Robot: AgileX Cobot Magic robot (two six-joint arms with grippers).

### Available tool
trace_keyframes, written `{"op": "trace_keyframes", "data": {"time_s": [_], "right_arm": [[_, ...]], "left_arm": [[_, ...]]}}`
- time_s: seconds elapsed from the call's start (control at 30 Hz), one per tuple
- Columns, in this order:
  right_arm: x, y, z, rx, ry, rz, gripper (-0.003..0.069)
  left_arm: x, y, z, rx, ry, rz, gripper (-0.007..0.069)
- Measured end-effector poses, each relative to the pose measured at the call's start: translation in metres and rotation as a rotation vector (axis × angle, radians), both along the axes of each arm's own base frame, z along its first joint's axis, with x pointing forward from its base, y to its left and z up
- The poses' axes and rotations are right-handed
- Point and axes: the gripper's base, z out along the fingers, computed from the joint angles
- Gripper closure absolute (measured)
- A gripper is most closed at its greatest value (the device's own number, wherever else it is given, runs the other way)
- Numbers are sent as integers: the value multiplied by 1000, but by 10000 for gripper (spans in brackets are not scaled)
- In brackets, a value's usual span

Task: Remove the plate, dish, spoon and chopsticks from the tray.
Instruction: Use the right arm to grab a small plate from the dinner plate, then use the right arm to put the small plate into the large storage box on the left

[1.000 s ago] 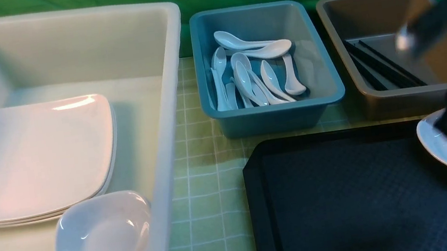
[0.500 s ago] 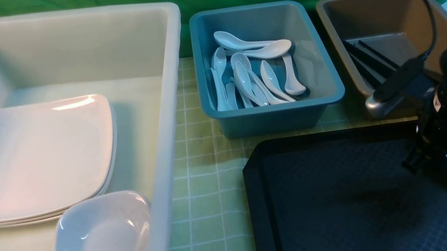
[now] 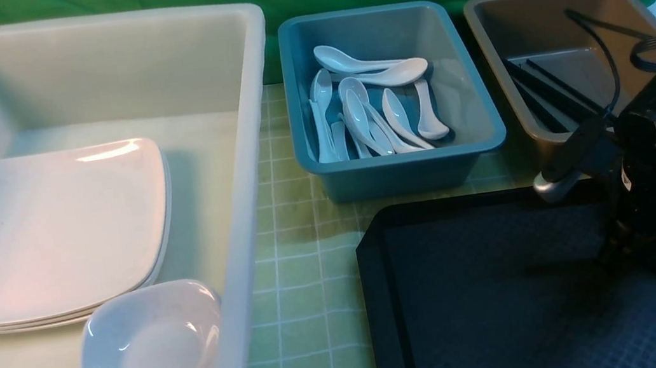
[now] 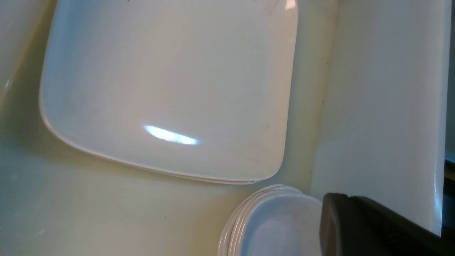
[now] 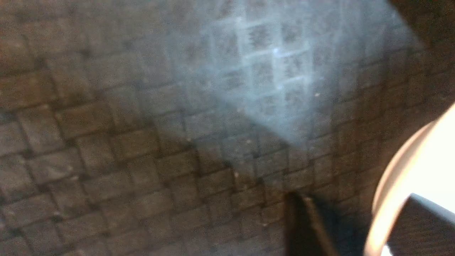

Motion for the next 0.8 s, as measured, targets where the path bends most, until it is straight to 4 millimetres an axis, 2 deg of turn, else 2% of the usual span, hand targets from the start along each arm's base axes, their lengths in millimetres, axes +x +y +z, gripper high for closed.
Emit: {"op": "trace_keyframes", "data": {"time_s": [0.03,0.1,0.17,0.27,0.43,0.47,0.57,0.7,0.77,0.8], "right_arm": [[0,0,0,-2,0,1,419],[0,-1,0,-12,0,6,526],[-1,-3,2,-32,10,5,589],[-6,-2,13,-15,6,-10,597],[-38,20,62,49,-4,-19,630],[-40,22,65,53,-6,-16,630],[-89,61,129,144,-105,127,630],[-124,96,185,311,-254,305,630],[-145,125,220,440,-362,474,630],[-152,135,228,475,-383,532,630]], "left_arm": [[0,0,0,0,0,0,629],[0,0,0,0,1,-1,629],[0,0,0,0,1,-1,629],[0,0,0,0,1,-1,629],[0,0,0,-5,-5,1,629],[0,0,0,-4,-6,2,629],[1,0,1,-4,-13,7,629],[1,0,1,-5,-14,7,629],[1,0,1,-4,-14,8,629],[1,0,1,-4,-14,8,629]]}}
